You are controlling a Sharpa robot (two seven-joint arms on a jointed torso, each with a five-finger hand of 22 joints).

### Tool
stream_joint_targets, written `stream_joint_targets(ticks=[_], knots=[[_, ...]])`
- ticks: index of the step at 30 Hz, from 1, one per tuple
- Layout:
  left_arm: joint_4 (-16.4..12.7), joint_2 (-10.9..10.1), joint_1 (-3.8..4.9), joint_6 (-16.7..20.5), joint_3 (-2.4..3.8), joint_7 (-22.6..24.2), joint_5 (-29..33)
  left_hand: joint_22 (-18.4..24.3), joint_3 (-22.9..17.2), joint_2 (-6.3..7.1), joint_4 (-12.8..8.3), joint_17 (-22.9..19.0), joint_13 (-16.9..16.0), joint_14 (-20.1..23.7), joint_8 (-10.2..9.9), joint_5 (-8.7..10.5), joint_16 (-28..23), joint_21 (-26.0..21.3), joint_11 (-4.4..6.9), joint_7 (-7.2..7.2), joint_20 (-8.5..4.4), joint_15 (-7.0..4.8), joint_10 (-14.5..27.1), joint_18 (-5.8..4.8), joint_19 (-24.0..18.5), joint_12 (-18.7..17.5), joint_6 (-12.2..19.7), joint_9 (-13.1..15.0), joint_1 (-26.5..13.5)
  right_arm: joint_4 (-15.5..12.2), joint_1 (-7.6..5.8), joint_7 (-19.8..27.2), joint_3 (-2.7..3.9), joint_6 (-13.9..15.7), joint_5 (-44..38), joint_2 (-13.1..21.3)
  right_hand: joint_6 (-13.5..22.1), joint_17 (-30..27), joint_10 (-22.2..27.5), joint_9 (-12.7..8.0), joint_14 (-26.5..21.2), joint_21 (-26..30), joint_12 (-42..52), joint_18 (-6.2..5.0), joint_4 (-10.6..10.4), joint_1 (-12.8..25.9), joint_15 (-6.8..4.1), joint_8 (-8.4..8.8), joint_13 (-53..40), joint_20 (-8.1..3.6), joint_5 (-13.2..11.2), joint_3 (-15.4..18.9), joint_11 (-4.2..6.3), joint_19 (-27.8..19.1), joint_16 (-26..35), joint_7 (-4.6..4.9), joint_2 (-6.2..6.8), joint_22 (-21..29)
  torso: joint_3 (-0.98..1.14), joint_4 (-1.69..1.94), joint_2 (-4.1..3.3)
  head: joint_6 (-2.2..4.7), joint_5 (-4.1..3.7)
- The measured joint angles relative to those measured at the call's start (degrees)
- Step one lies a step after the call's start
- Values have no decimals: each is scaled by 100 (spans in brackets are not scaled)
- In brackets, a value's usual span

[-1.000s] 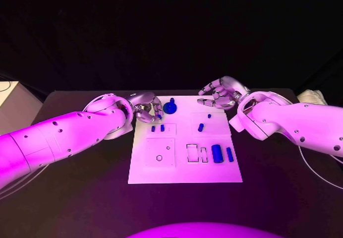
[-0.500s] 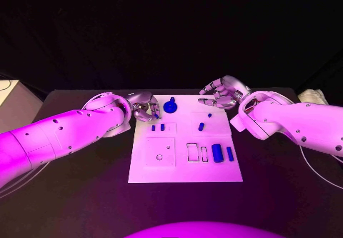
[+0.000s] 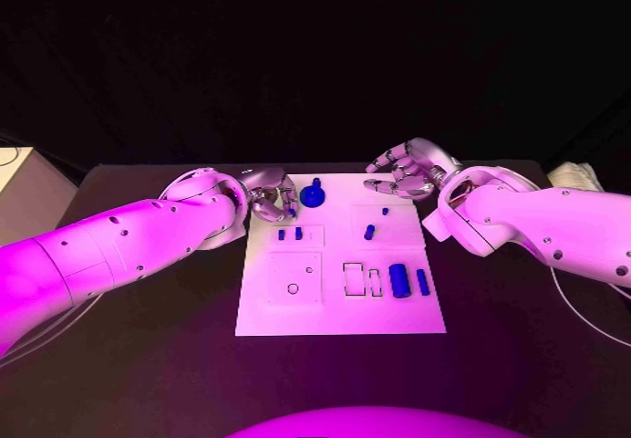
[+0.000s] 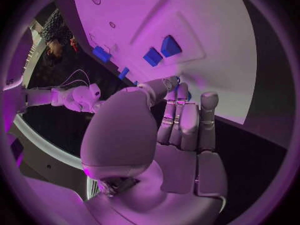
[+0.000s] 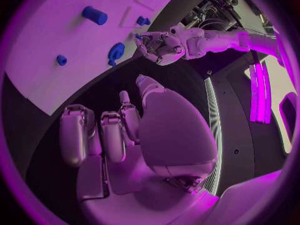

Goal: Assemble the parts on the task board

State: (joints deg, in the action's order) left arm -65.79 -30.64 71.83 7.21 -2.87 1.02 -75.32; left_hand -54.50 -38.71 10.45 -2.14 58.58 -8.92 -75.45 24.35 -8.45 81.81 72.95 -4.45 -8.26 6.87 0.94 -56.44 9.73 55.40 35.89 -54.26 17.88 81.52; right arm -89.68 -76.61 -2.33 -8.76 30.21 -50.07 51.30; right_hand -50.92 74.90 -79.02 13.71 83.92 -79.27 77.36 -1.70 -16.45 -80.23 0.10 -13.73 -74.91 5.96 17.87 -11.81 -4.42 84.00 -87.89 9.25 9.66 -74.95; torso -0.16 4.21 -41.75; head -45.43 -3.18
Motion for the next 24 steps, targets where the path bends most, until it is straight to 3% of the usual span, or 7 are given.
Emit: stream_joint_targets(ticks=[24], knots=[[84, 84, 14, -227, -8, -83, -57, -37, 15, 8, -15, 39, -12, -20, -31, 12, 0, 0, 3, -1, 22, -20, -41, -1, 21, -11, -43, 19, -8, -3, 0, 0, 0, 0, 0, 2, 0, 4, 0, -7, 0, 0, 0, 0, 1, 0, 0, 0, 0, 0, 32, -32, 0, 0, 0, 0, 0, 2, 0, 6, 5, -26, -11]])
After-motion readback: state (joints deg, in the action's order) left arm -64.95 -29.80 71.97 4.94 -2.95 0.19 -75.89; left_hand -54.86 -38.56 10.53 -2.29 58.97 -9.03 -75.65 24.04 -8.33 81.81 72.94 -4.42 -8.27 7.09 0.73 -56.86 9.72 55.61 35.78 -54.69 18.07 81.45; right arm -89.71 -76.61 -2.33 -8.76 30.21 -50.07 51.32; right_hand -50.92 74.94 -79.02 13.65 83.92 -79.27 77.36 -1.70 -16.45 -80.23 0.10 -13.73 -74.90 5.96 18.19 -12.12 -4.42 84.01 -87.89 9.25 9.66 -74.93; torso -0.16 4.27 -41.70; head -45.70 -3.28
